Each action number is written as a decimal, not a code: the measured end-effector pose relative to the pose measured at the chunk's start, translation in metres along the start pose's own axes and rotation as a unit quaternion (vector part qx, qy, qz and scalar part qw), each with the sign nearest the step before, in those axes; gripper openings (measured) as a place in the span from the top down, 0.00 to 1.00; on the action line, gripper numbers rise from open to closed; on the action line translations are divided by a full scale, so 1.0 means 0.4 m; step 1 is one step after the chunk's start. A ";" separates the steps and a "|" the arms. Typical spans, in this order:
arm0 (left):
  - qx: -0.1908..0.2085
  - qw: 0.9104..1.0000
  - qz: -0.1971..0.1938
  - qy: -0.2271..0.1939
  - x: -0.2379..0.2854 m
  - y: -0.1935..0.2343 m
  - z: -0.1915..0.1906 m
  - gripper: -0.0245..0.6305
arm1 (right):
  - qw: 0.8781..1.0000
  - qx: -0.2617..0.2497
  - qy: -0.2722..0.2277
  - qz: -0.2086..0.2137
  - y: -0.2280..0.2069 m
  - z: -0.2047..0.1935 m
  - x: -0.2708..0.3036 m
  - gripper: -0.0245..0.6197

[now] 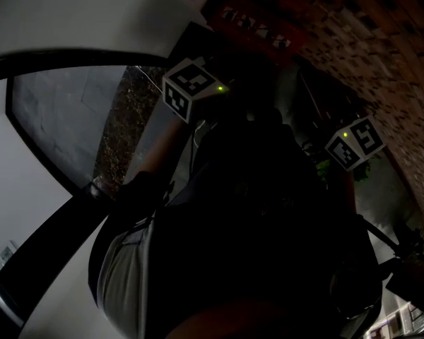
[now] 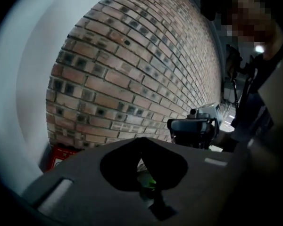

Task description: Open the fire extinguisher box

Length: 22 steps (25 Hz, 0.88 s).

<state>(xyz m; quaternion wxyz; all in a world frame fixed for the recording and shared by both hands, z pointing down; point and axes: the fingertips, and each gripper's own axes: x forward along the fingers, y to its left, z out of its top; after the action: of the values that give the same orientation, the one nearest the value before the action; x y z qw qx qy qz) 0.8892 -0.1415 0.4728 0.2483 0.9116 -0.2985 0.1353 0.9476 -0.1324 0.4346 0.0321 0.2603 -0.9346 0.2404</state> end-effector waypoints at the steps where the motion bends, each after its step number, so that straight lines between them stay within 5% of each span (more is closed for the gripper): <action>1: -0.009 1.000 0.000 0.004 0.001 0.028 -0.014 0.96 | 1.000 0.004 0.001 -0.004 0.001 0.002 0.019 0.96; 8: -0.061 0.993 -0.007 0.097 0.097 0.176 -0.212 0.96 | 0.998 0.025 0.024 -0.054 -0.033 -0.022 0.058 0.96; 11: -0.127 0.982 -0.020 0.140 0.186 0.234 -0.325 0.95 | 0.996 0.040 0.033 -0.066 -0.068 -0.040 0.052 0.96; 14: -0.255 0.951 -0.036 0.172 0.286 0.263 -0.439 0.76 | 0.995 0.051 0.037 -0.075 -0.102 -0.045 0.044 0.96; 16: -0.331 0.925 -0.012 0.184 0.335 0.296 -0.515 0.62 | 0.994 0.059 0.040 -0.078 -0.115 -0.051 0.037 0.96; 18: -0.373 0.906 0.024 0.197 0.371 0.339 -0.583 0.58 | 0.994 0.069 0.042 -0.077 -0.123 -0.060 0.027 0.96; 22: -0.416 0.882 0.082 0.207 0.413 0.411 -0.674 0.58 | 0.991 0.089 0.056 -0.082 -0.143 -0.092 -0.001 0.96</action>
<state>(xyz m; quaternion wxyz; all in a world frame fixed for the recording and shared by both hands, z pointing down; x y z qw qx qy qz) 0.8919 -0.1914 0.8259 0.6487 0.6479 -0.3431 0.2043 0.9744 -0.1579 0.4917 0.0810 0.3238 -0.8815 0.3339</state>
